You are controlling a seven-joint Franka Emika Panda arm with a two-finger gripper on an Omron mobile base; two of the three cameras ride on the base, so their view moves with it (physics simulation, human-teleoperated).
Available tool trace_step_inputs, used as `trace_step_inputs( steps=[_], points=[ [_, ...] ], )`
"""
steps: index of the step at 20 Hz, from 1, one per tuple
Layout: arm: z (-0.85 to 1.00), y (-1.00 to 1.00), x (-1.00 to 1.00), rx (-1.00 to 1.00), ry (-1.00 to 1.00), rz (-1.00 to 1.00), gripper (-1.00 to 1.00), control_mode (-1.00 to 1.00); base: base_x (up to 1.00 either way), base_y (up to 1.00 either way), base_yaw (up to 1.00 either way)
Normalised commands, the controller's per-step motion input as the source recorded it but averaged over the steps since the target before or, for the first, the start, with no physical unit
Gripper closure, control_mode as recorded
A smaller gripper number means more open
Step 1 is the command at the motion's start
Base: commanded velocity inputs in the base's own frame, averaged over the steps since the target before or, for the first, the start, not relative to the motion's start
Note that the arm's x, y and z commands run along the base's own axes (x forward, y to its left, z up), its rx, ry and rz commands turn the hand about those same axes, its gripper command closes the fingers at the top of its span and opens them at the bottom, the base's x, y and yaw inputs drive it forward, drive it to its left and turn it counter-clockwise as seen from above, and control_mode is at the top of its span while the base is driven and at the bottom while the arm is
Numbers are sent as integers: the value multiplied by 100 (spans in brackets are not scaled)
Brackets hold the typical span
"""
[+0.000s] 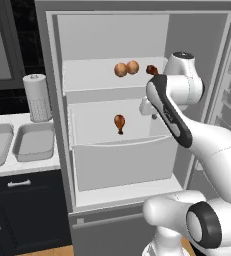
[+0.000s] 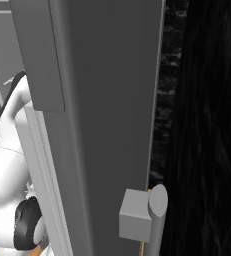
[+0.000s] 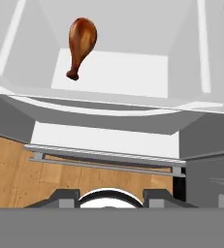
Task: Place one onion and one chicken drumstick in each tupperware on the nearby counter, to pack two identical lunches.
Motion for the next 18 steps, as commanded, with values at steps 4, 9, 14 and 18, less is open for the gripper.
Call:
trace_step_inputs(
  steps=[4, 9, 14, 18],
  points=[
    [-2, -3, -28, 0, -20, -2, -100, -100, 0, 0, 0],
    [-68, 24, -27, 2, -25, -3, -100, -100, 0, 0, 0],
    [-50, 65, 18, 10, -12, -7, -100, -100, 0, 0, 0],
    [-15, 51, 43, 12, -1, -9, -100, -100, 0, 0, 0]
  ],
)
